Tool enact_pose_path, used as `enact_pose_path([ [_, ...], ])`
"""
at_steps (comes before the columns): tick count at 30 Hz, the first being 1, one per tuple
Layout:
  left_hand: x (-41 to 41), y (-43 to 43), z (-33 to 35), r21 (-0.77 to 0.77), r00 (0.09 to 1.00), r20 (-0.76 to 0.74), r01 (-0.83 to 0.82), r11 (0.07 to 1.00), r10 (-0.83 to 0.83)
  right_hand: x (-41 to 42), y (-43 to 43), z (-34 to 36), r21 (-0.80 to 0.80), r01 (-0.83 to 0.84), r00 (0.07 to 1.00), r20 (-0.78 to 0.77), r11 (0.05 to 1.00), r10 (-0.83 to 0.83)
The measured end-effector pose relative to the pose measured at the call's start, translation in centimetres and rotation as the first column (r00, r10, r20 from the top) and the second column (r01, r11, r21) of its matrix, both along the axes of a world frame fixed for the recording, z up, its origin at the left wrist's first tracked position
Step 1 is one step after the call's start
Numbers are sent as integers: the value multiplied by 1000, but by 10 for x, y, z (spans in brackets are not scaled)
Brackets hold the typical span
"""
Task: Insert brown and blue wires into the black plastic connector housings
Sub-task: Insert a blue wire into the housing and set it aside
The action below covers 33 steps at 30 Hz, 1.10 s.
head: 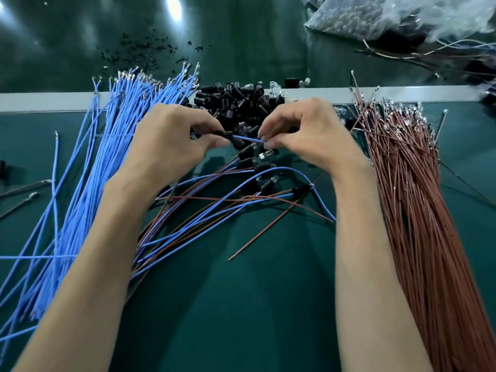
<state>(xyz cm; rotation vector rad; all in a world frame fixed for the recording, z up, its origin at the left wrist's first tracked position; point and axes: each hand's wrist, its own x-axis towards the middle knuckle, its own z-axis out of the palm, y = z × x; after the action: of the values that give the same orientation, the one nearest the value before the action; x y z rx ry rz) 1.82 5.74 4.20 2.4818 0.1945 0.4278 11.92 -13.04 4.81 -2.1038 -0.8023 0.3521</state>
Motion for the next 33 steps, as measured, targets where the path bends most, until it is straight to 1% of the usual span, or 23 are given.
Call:
enact_pose_path([
  [5,3,-16,-2,14,997,-32,65,998,-64,-6,14,-1,-3,-64,998,3,998,64],
  [7,3,-15,-1,7,997,-38,66,998,-66,-5,13,-2,-16,-74,997,-7,997,74],
  [11,1,-6,2,-63,1000,-8,27,998,-28,1,4,-3,-25,-20,1000,5,1000,20],
  [15,2,-17,2,-28,997,-17,74,997,-75,-5,15,-1,14,-36,998,58,999,35],
  [18,3,-14,1,-34,998,-21,58,998,-59,-4,17,-1,4,-50,996,73,999,49],
  [22,0,-4,3,-62,1000,9,25,998,-24,1,6,-2,-38,15,994,110,999,-11],
  [25,2,-12,1,-48,999,8,37,998,-37,-1,11,-2,-34,18,995,95,999,-15],
  [28,3,-21,-2,-6,997,-10,71,997,-71,-3,16,-1,-58,-5,993,117,998,12],
  [30,3,-18,-2,-18,998,-13,69,997,-69,-3,13,1,-47,-11,993,118,999,17],
  [33,1,-7,0,-48,999,-1,50,998,-50,2,2,4,-25,31,989,146,999,-27],
])
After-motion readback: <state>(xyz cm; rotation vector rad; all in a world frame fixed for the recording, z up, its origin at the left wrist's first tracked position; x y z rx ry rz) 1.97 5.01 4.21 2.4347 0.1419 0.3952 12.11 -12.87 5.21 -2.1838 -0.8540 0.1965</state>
